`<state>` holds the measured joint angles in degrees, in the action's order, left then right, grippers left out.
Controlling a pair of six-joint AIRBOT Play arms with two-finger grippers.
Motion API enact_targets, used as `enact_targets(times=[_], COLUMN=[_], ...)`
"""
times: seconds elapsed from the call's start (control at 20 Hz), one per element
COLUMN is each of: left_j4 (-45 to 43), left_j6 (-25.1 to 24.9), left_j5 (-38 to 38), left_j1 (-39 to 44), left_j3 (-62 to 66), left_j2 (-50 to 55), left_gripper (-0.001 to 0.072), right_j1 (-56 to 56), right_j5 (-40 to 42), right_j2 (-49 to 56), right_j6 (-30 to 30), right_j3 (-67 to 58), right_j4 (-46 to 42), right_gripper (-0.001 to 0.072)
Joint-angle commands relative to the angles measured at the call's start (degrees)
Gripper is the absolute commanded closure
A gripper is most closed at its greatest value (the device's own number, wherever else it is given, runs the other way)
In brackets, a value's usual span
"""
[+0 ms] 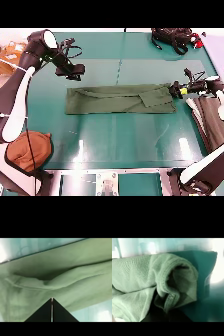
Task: Fold the shirts.
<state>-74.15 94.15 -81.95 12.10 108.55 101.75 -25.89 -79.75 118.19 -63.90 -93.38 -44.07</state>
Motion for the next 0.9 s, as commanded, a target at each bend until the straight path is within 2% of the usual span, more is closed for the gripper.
enact_targets(times=[0.0,0.05,0.1,0.25,0.4,0.45,0.5,0.85], left_j4=[1.6,1.7,1.6,1.6,2.0,2.3,2.6,2.9], left_j6=[-0.2,-0.2,-0.2,-0.2,-0.2,-0.2,-0.2,-0.2], left_j5=[0.0,-0.5,-0.9,-1.2,-0.7,-0.3,0.2,1.2], left_j1=[0.0,0.0,0.0,0.0,0.0,0.0,0.0,0.0], left_j3=[0.0,0.1,0.0,0.1,0.0,0.1,0.0,0.0], left_j2=[0.0,0.0,0.0,0.0,0.0,0.0,0.0,0.0], left_gripper=[0.0685,0.0685,0.0684,0.0684,0.0685,0.0684,0.0684,0.0684], right_j1=[-0.7,-1.6,-2.9,-7.2,-10.2,-10.3,-9.9,-4.9], right_j5=[-1.4,-2.4,-4.0,-8.2,-11.1,-12.9,-14.3,-15.4], right_j2=[0.1,0.1,0.1,0.1,0.2,0.3,0.4,1.4], right_j6=[0.1,0.1,0.0,0.1,0.2,1.6,3.0,5.6], right_j3=[-1.5,-2.6,-4.0,-8.2,-9.3,-9.2,-8.8,-8.2], right_j4=[-0.4,-0.6,-0.6,-0.7,-0.7,-0.7,-0.7,-1.1], right_gripper=[0.0637,0.0395,0.0213,0.0171,0.0169,0.0164,0.0102,0.0075])
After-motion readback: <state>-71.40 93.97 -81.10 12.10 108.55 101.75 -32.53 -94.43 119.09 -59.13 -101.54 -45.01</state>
